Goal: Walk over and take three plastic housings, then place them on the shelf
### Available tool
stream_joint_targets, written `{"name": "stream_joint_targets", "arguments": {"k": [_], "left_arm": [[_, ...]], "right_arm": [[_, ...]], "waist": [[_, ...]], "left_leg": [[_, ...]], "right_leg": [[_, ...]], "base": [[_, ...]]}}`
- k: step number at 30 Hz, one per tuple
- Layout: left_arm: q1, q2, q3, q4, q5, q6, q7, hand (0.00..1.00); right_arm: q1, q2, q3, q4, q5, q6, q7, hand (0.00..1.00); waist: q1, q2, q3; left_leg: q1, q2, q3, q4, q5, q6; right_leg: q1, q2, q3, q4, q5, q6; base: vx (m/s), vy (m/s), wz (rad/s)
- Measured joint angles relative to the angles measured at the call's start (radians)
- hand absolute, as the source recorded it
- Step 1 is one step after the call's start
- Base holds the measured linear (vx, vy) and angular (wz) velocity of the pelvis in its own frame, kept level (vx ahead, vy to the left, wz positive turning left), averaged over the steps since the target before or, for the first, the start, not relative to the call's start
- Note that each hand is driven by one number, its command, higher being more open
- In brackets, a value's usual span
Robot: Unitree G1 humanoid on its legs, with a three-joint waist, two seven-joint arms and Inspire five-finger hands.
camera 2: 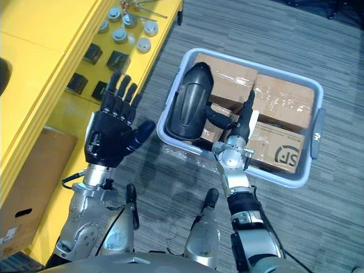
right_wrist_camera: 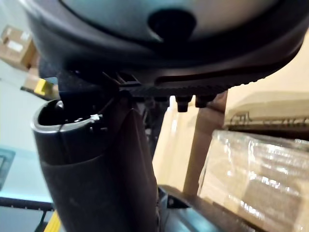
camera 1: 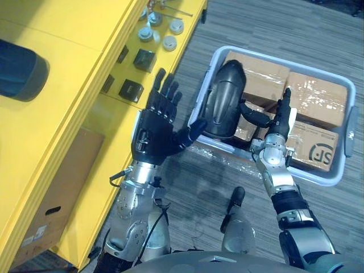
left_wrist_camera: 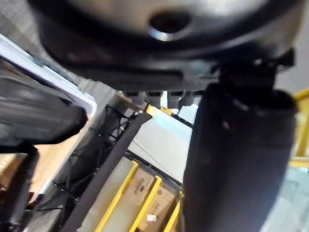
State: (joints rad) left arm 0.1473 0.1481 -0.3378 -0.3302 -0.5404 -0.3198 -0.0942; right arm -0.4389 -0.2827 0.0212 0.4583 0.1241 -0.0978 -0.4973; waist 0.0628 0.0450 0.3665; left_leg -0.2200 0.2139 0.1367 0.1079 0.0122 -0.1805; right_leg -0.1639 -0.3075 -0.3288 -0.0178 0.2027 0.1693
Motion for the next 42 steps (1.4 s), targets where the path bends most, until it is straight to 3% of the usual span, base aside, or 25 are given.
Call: {"name": "stream_joint_targets", "arguments": {"k": [5, 6, 11, 21, 25, 30, 37, 39, 42], "left_arm": [[0.003, 0.02, -0.025, 0.018, 0.0, 0.022, 0.0, 1.0], [0.002, 0.022, -0.028, 0.018, 0.0, 0.021, 0.001, 1.0], [-0.024, 0.027, -0.031, 0.02, 0.0, 0.021, 0.003, 1.0], [-0.021, 0.028, -0.037, 0.019, 0.0, 0.022, 0.004, 1.0], [-0.02, 0.028, -0.027, 0.017, 0.0, 0.027, 0.004, 1.0], [-0.02, 0.028, -0.002, 0.011, 0.0, 0.042, 0.003, 1.0], [-0.016, 0.042, 0.012, 0.009, 0.006, 0.048, 0.002, 1.0], [-0.023, 0.048, 0.021, 0.008, 0.021, 0.073, 0.002, 1.0], [-0.039, 0.049, 0.021, 0.009, 0.041, 0.161, 0.001, 1.0]], "right_arm": [[-0.078, -0.045, 0.006, 0.042, -0.002, 0.076, 0.067, 1.0], [-0.088, -0.047, 0.007, 0.067, -0.005, 0.087, 0.077, 0.0], [-0.16, -0.106, 0.023, 0.147, -0.121, 0.128, 0.1, 0.0], [-0.244, -0.2, 0.028, 0.194, -0.239, 0.377, 0.159, 0.0], [-0.245, -0.202, 0.019, 0.164, -0.277, 0.388, 0.159, 0.0], [-0.228, -0.175, 0.02, 0.159, -0.305, 0.445, 0.147, 0.0], [-0.195, -0.168, 0.019, 0.163, -0.317, 0.407, 0.047, 0.0], [-0.188, -0.168, 0.012, 0.163, -0.345, 0.382, 0.024, 0.0], [-0.162, -0.168, -0.002, 0.147, -0.383, 0.343, 0.006, 0.0]], "waist": [[0.019, 0.018, 0.035], [0.018, 0.022, 0.039], [0.018, 0.027, 0.068], [0.025, 0.033, 0.084], [0.036, 0.034, 0.084], [0.044, 0.034, 0.083], [0.044, 0.033, 0.081], [0.04, 0.032, 0.08], [0.039, 0.032, 0.072]], "left_leg": [[-0.016, -0.001, -0.029, 0.012, 0.003, 0.0], [-0.015, -0.001, -0.034, 0.013, 0.003, 0.0], [-0.016, -0.001, -0.051, 0.012, 0.013, -0.004], [-0.008, -0.001, -0.06, -0.026, 0.047, -0.005], [0.003, -0.001, -0.056, -0.032, 0.051, -0.004], [0.032, -0.001, -0.057, -0.065, 0.066, -0.001], [0.056, -0.001, -0.049, -0.096, 0.081, -0.001], [0.058, -0.001, -0.048, -0.096, 0.082, 0.0], [0.065, -0.001, -0.043, -0.097, 0.082, 0.001]], "right_leg": [[0.007, -0.002, -0.027, 0.01, -0.013, 0.004], [0.007, -0.004, -0.031, 0.025, -0.026, 0.004], [0.005, -0.008, -0.038, 0.054, -0.051, 0.007], [-0.002, -0.008, -0.044, 0.066, -0.059, 0.013], [0.0, -0.008, -0.041, 0.07, -0.06, 0.013], [0.006, -0.011, -0.041, 0.099, -0.086, 0.012], [0.008, -0.012, -0.034, 0.107, -0.091, 0.013], [0.008, -0.012, -0.032, 0.107, -0.091, 0.013], [0.01, -0.012, -0.026, 0.107, -0.091, 0.013]], "base": [[0.0, 0.001, 0.13], [0.0, -0.009, 0.14], [-0.04, -0.019, 0.07], [-0.03, -0.017, 0.02], [0.01, -0.006, -0.02], [0.0, -0.016, 0.03], [0.0, -0.007, -0.02], [0.0, -0.009, -0.02], [0.01, -0.017, -0.05]]}}
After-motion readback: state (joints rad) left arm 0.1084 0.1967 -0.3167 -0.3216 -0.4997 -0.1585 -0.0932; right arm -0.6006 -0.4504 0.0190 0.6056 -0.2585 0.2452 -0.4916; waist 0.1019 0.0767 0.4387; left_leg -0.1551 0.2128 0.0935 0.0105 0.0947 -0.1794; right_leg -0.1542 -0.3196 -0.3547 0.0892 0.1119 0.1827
